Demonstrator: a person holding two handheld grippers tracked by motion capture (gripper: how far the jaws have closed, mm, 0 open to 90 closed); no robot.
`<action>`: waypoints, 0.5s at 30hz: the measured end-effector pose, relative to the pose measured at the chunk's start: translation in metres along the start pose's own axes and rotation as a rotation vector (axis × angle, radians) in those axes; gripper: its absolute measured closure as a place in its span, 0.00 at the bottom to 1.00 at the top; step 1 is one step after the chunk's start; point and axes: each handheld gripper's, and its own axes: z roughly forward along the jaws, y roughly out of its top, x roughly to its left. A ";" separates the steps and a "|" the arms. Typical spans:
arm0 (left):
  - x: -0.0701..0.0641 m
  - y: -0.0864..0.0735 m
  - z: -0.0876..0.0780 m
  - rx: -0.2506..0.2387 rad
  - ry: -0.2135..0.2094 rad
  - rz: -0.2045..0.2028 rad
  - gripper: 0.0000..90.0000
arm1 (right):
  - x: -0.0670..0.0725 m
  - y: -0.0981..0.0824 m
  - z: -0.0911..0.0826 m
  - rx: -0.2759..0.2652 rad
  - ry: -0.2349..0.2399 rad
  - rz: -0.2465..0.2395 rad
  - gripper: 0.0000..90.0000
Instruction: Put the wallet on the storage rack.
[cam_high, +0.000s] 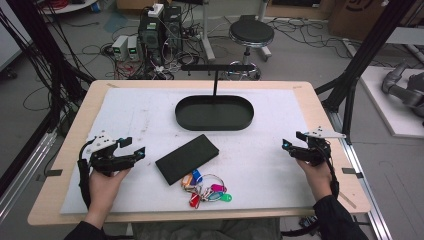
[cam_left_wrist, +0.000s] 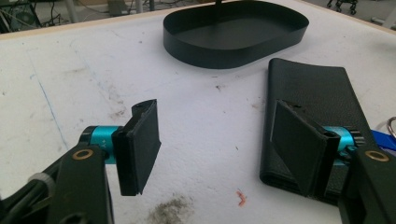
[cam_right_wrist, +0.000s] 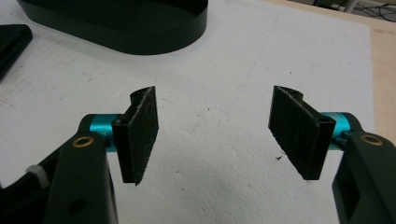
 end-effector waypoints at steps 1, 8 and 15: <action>-0.001 -0.001 0.000 0.003 -0.001 -0.008 0.39 | 0.000 0.000 0.000 0.000 -0.002 0.000 0.38; -0.006 -0.006 0.006 0.026 -0.019 -0.042 0.44 | 0.001 0.001 0.001 -0.004 -0.009 -0.005 0.38; -0.013 -0.009 0.016 0.071 -0.041 -0.065 0.47 | 0.001 0.001 0.003 0.004 -0.013 -0.013 0.38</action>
